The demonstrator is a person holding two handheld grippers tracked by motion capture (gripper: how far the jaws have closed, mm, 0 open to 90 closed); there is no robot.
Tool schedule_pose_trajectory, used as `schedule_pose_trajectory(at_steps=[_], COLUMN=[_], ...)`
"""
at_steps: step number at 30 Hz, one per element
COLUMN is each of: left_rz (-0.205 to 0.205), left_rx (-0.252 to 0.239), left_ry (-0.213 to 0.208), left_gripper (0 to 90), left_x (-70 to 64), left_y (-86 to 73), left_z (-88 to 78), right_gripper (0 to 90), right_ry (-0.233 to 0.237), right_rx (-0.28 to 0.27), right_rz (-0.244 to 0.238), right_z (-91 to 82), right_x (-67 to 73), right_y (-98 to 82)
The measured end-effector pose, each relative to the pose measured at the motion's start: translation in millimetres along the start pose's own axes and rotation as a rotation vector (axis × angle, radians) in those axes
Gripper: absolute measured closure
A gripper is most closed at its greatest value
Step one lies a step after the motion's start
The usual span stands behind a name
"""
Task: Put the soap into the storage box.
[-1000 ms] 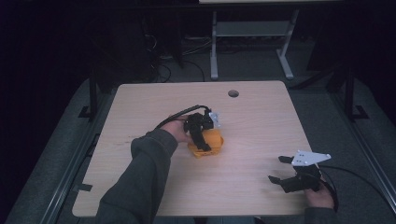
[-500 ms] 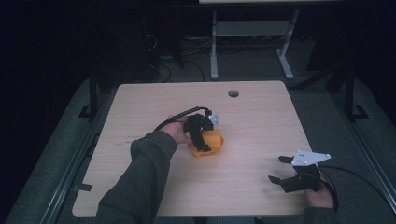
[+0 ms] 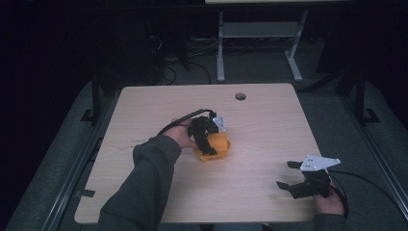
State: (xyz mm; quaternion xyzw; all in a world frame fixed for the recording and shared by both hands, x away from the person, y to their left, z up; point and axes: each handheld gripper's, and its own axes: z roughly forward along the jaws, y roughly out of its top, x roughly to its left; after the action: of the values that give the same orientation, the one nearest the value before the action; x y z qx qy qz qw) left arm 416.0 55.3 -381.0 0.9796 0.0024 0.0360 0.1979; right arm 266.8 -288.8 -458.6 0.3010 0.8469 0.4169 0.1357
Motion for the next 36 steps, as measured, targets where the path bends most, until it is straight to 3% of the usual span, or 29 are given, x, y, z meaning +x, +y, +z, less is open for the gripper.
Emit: schedule_pose_trajectory(at_steps=[25,36], left_rz=[0.005,-0.013], left_rx=[-0.012,-0.031], left_ry=[0.020,0.033], left_gripper=[18.3,18.6], left_x=[-6.3,-9.5], left_y=[-3.8,-11.9], left_z=[-15.8,-23.9], right_gripper=[13.7,13.7], right_ry=[-0.001,-0.004], right_rx=[0.003,0.006], right_rz=[0.004,0.002], right_z=[0.7,1.1], right_x=[0.2,0.0], right_y=[-0.1,-0.2])
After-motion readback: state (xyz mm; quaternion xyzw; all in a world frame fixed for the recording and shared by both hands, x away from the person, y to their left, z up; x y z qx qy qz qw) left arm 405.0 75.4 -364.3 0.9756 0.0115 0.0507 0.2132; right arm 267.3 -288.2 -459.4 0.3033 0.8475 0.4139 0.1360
